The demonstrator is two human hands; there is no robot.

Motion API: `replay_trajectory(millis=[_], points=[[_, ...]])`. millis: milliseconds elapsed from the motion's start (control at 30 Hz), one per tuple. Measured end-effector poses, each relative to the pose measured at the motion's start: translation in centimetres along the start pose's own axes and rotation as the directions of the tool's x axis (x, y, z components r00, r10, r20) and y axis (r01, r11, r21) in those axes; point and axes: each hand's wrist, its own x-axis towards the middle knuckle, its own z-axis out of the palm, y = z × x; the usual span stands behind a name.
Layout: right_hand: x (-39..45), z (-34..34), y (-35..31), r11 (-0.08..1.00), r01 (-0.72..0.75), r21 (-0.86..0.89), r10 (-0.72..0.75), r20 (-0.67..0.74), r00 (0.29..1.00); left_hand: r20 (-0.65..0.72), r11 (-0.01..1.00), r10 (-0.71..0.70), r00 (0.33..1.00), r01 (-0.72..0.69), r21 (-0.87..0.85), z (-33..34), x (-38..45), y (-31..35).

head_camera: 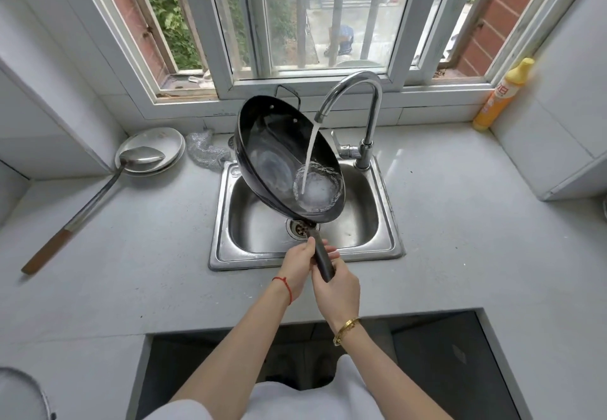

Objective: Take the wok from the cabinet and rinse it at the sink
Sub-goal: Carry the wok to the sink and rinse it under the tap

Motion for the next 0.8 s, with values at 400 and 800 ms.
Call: replay_trajectory(millis=[400, 800], points=[[-1.4, 0.9, 0.8, 0.992, -0.123, -0.019, 0.123, -0.014, 0.992, 0.022, 0.998, -0.062, 0.998, 0.062, 0.025, -0.7, 0.6, -1.6], [-2.5, 2.3, 1.3, 0.981, -0.190, 0.040, 0.185, 0.105, 0.977, -0.003, 0.985, -0.165, 0.986, 0.165, 0.053, -3.3, 0.8, -2.1]])
